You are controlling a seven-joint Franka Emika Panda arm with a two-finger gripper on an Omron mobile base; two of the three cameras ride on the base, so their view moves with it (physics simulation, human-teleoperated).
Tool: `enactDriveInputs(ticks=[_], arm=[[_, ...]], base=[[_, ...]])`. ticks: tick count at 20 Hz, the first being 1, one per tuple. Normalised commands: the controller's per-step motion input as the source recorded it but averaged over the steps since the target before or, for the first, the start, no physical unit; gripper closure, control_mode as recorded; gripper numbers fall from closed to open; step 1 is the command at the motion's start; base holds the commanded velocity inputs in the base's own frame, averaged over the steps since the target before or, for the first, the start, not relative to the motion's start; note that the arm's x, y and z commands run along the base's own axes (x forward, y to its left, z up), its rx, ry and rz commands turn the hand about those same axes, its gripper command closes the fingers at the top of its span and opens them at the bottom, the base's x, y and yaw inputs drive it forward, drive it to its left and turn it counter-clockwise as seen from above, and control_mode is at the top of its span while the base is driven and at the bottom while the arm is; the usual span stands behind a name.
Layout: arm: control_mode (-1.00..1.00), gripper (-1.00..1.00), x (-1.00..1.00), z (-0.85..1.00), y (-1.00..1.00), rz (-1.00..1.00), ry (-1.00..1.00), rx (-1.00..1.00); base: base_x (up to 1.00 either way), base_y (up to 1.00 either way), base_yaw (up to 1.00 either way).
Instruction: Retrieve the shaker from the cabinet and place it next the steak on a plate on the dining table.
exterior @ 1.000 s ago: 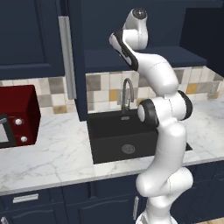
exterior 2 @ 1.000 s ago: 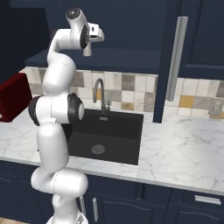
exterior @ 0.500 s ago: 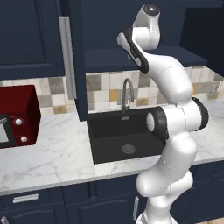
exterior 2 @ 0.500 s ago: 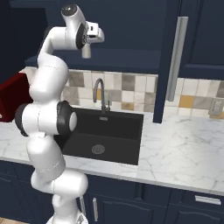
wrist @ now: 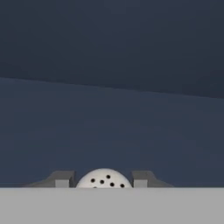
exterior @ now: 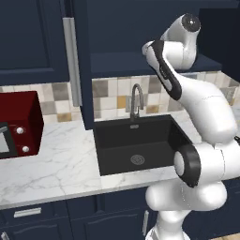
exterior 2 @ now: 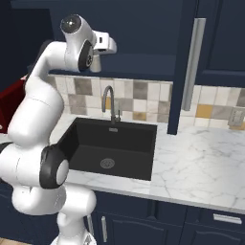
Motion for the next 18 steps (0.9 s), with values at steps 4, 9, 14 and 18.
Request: enactDriveInputs(ticks=[4, 9, 14, 18], arm=[[-1.00, 1.00, -1.00, -0.01, -0.30, 0.00, -0.10, 0.00], [-1.00, 1.00, -1.00, -0.03, -0.16, 0.00, -0.06, 0.00], [-1.00, 1.00, -0.92, -0.12, -0.09, 0.00, -0.01, 0.00], [1.00, 1.00, -0.24, -0.04, -0.01, 0.00, 0.00, 0.00]], base=[[0.00, 0.00, 0.00], [0.00, 0.00, 0.00], [0.00, 0.00, 0.00], [-0.66, -0.02, 0.00]])
